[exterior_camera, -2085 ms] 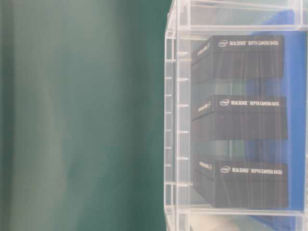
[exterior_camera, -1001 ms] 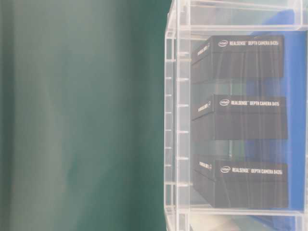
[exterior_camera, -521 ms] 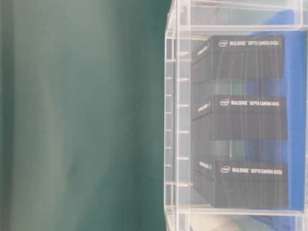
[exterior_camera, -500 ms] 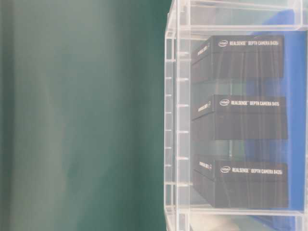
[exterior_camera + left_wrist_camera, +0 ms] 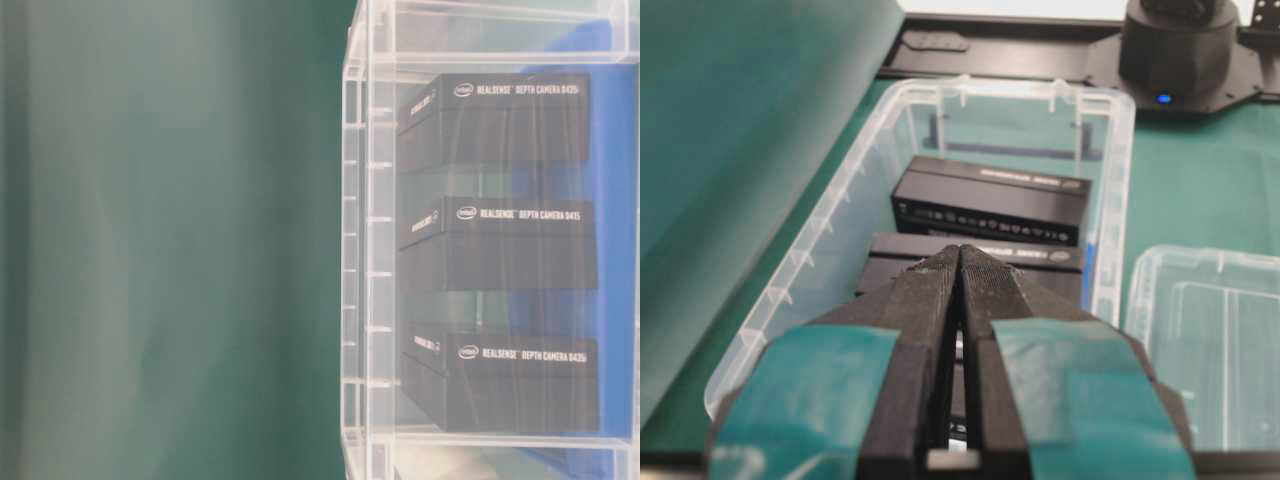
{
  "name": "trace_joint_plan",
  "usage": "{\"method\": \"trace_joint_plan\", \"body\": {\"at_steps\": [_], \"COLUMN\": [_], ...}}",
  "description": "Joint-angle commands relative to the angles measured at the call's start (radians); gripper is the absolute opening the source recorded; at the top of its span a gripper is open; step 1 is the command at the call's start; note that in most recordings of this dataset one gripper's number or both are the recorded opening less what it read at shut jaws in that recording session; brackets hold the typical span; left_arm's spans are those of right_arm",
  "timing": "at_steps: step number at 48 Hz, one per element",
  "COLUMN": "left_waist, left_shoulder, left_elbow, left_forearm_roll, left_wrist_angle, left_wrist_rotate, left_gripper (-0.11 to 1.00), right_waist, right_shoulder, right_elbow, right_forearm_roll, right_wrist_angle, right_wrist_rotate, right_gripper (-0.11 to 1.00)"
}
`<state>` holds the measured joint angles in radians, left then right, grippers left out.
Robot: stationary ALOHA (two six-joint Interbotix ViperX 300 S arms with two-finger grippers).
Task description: Clamp the lid of the box with both arms, then lift and open it.
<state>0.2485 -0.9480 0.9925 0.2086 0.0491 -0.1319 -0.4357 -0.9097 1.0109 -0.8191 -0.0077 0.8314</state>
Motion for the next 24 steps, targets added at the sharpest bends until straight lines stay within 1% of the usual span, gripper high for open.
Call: {"method": "trace_joint_plan", "body": {"at_steps": [1, 8, 24], "left_waist": [0.003, 0.003, 0.003], "left_shoulder": [0.0, -0.018, -0.023], "left_elbow": [-0.015, -0.014, -0.014], "left_forearm_roll": [-0.003, -0.002, -0.002], "left_wrist_angle": [-0.008, -0.002, 0.011], "left_wrist_rotate": [-0.006, -0.028, -0.028], "left_gripper": [0.0, 0.0, 0.0], "right_waist": [-0.002, -0.002, -0.002], "right_shoulder": [0.0, 0.0, -0.002], "right_elbow": [-0.017, -0.017, -0.017], "right_forearm_roll": [0.006, 0.015, 0.018], "right_wrist_angle": [-0.008, -0.008, -0.009], "right_wrist_rotate": [0.002, 0.002, 0.002], "right_gripper": [0.0, 0.0, 0.0]}}
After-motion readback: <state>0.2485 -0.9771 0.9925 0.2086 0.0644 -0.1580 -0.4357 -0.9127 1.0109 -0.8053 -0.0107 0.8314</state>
